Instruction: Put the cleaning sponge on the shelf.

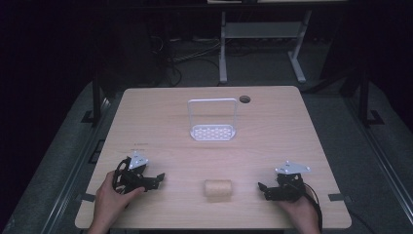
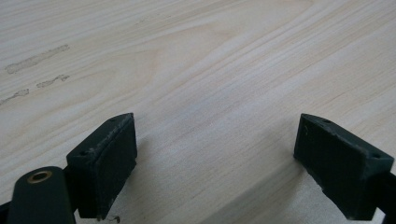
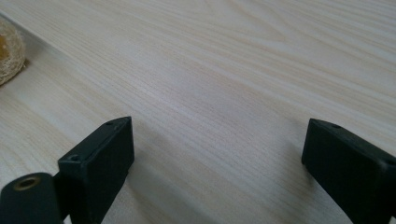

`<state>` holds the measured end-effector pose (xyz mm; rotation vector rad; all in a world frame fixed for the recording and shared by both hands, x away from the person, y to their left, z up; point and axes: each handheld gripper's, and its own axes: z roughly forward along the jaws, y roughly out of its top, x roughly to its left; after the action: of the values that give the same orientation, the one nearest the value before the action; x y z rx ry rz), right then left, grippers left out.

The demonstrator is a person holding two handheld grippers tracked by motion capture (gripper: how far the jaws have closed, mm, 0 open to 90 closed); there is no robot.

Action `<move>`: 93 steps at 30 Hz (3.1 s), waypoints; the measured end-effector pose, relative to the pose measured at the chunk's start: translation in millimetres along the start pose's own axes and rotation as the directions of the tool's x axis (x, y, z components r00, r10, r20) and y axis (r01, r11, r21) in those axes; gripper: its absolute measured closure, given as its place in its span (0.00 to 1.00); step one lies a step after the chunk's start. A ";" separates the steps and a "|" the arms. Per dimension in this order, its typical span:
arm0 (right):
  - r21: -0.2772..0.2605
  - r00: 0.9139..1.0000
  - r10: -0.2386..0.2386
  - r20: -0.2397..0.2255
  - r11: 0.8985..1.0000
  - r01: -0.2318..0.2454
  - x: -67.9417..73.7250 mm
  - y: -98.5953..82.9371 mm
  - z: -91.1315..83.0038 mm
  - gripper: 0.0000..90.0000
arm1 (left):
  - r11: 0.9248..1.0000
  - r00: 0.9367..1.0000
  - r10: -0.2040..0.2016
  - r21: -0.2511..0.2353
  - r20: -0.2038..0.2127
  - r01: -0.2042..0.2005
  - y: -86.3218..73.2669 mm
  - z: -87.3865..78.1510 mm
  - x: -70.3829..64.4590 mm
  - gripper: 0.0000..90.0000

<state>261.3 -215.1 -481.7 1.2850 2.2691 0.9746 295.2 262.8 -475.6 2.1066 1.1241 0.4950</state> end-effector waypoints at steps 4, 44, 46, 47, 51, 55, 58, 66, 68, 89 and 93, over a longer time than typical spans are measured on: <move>0.000 1.000 0.000 -0.001 1.000 0.000 0.0 0.0 0.0 0.10 | 1.000 1.000 0.001 0.000 0.000 -0.001 0.0 0.0 0.1 0.14; -0.076 0.962 -0.128 -0.243 0.991 0.112 6.2 37.1 -3.4 0.10 | 1.000 1.000 0.000 0.001 0.000 0.000 0.1 0.0 0.3 0.14; -0.076 0.960 -0.131 -0.249 0.990 0.115 6.3 38.9 -3.0 0.10 | 1.000 1.000 0.000 0.000 0.000 0.000 0.1 0.0 0.3 0.14; -0.078 0.959 -0.132 -0.253 0.990 0.116 7.0 39.9 -2.8 0.10 | 1.000 1.000 0.000 0.000 0.000 0.000 0.1 0.0 0.2 0.14; -0.086 0.952 -0.146 -0.268 0.988 0.127 8.6 43.2 -1.8 0.10 | 1.000 1.000 0.001 0.001 0.000 -0.001 0.1 0.0 0.3 0.14; -0.089 0.946 -0.162 -0.282 0.986 0.143 11.7 46.6 -0.9 0.10 | 1.000 1.000 0.001 0.000 0.000 -0.001 0.0 0.0 0.3 0.14; -0.094 0.941 -0.171 -0.293 0.984 0.150 14.5 49.6 0.1 0.10 | 1.000 1.000 0.000 0.000 0.000 0.000 0.0 0.0 0.2 0.14; -0.107 0.928 -0.201 -0.314 0.979 0.176 20.5 58.8 3.5 0.10 | 1.000 1.000 0.000 0.000 0.000 0.000 0.0 0.0 0.3 0.14; -0.111 0.925 -0.207 -0.320 0.977 0.180 21.7 60.7 4.5 0.10 | 1.000 1.000 0.000 0.000 0.000 0.000 0.0 0.0 0.2 0.14; -0.131 0.889 -0.267 -0.371 0.963 0.235 37.8 79.9 13.3 0.10 | 1.000 1.000 0.000 0.000 -0.001 0.000 0.0 0.0 0.2 0.14; -0.135 0.879 -0.279 -0.386 0.960 0.246 43.0 83.5 16.0 0.10 | 1.000 1.000 0.001 0.001 0.000 -0.001 0.0 0.0 0.3 0.14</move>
<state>299.0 -143.0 -432.1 0.7604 2.5845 1.3082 295.4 263.0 -475.6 2.1076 1.1237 0.4953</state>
